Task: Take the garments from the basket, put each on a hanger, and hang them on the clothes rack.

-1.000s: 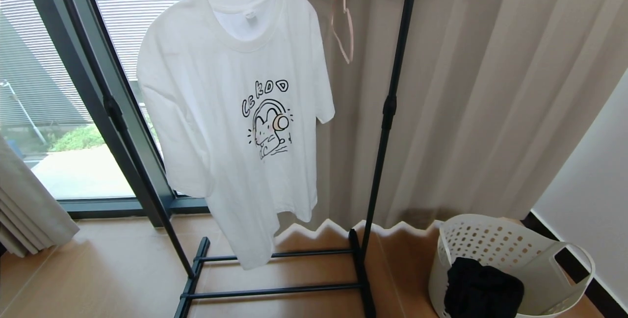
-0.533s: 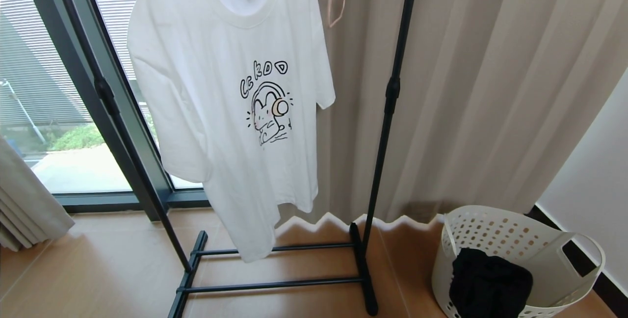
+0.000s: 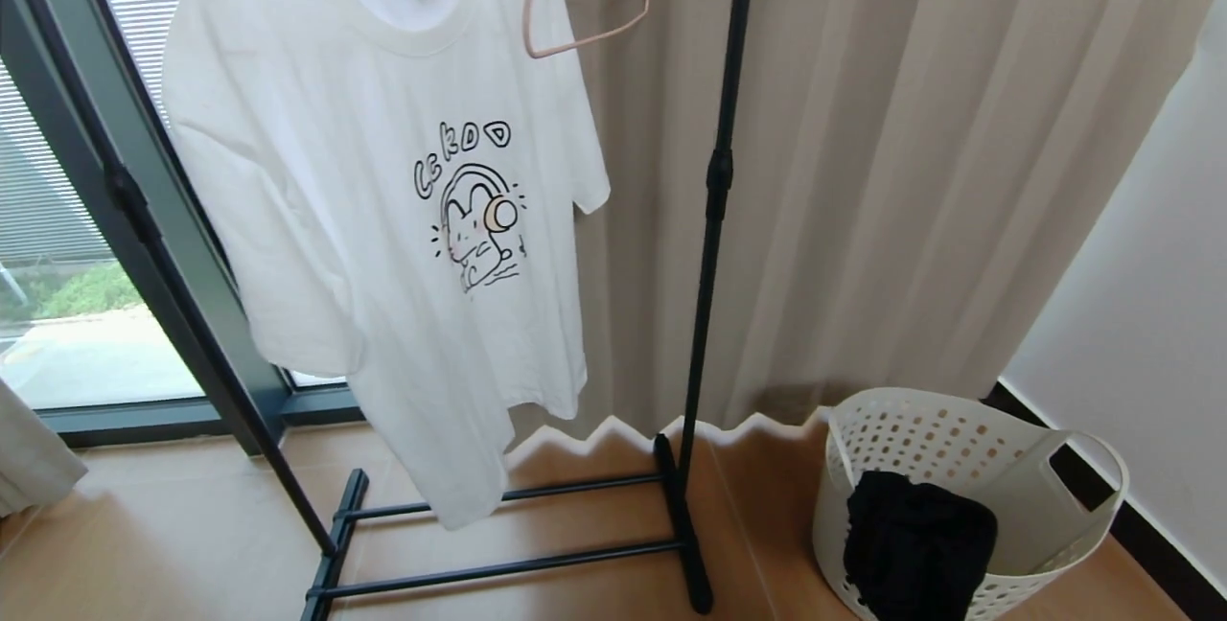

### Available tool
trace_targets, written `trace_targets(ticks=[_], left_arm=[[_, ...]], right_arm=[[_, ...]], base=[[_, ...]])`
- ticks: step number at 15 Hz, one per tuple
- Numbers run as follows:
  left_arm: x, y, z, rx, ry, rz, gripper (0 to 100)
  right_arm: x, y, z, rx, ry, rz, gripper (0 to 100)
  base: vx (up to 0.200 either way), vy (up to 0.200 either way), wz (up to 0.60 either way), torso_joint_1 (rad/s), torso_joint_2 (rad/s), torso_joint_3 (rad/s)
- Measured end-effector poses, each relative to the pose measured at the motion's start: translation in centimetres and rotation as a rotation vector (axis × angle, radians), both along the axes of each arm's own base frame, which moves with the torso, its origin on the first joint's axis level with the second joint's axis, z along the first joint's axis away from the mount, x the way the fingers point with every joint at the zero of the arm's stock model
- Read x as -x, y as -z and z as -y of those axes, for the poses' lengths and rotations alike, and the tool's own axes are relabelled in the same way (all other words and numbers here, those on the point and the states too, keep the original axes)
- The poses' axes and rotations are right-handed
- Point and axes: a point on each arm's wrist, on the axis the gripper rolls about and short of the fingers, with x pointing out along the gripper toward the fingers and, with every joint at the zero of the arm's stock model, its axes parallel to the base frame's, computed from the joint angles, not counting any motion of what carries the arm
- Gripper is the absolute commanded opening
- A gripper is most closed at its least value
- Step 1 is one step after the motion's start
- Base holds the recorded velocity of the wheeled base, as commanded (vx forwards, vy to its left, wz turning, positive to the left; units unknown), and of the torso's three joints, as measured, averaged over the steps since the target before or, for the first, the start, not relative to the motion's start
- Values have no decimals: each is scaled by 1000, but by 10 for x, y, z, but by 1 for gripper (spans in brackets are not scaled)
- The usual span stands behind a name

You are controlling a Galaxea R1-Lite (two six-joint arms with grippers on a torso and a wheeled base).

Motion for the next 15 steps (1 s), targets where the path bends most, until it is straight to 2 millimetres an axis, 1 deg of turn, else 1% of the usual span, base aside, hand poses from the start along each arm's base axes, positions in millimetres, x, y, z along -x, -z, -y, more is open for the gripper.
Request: trace_targets(ticks=[6, 15], left_arm=[[0, 0, 0, 0, 0, 0, 100], [0, 0, 0, 0, -1, 1, 100]], right_arm=[[0, 0, 0, 0, 0, 0, 100], [0, 0, 0, 0, -1, 0, 100]], base=[[0, 0, -600, 0, 3, 2], [0, 0, 0, 0, 0, 0]])
